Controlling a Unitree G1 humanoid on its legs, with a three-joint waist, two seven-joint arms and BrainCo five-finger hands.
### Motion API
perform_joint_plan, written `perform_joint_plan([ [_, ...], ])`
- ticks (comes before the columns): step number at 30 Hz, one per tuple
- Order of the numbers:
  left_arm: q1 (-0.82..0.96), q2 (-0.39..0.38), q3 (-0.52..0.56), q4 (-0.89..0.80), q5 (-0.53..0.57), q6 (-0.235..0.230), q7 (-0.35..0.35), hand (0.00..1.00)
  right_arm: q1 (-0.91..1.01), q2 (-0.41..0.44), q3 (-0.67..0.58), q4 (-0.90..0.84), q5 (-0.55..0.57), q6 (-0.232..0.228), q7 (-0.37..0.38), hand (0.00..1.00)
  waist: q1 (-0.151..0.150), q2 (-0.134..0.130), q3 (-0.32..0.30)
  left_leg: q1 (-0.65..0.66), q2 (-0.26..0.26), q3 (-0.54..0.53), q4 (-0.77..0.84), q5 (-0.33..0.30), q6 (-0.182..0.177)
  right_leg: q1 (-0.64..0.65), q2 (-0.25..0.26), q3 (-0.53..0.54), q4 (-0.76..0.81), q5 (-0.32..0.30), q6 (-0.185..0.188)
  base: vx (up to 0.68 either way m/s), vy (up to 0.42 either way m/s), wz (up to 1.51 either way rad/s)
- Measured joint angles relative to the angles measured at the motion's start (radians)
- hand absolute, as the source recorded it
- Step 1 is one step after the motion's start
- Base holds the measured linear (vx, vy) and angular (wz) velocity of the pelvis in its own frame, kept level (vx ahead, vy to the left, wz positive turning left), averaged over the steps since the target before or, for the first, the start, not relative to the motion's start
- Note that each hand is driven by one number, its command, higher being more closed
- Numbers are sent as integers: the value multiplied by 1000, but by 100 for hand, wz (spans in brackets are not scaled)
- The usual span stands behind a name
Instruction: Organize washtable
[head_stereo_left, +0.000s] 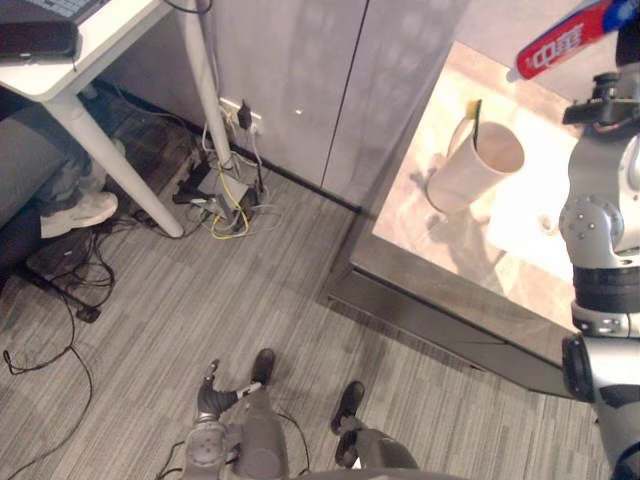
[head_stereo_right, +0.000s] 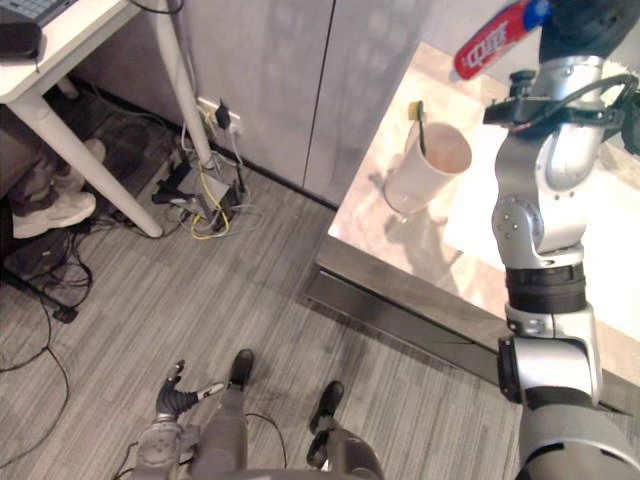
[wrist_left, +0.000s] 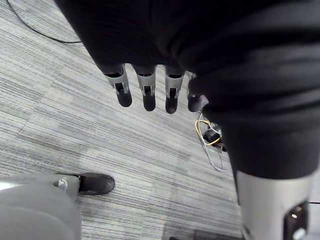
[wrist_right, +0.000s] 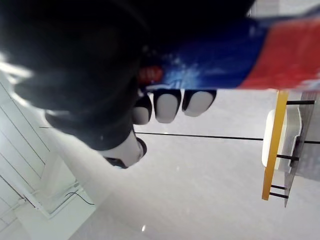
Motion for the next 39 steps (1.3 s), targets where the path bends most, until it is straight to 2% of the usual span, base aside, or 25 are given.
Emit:
perform_joint_plan([
  [39, 0, 0, -6, -1, -4, -14, -20, 0, 43, 39, -12, 38, -1, 2, -10, 100, 4, 1, 1, -14, 0, -4, 0, 0, 0, -12, 1, -2, 1, 0, 0, 0, 0, 0],
])
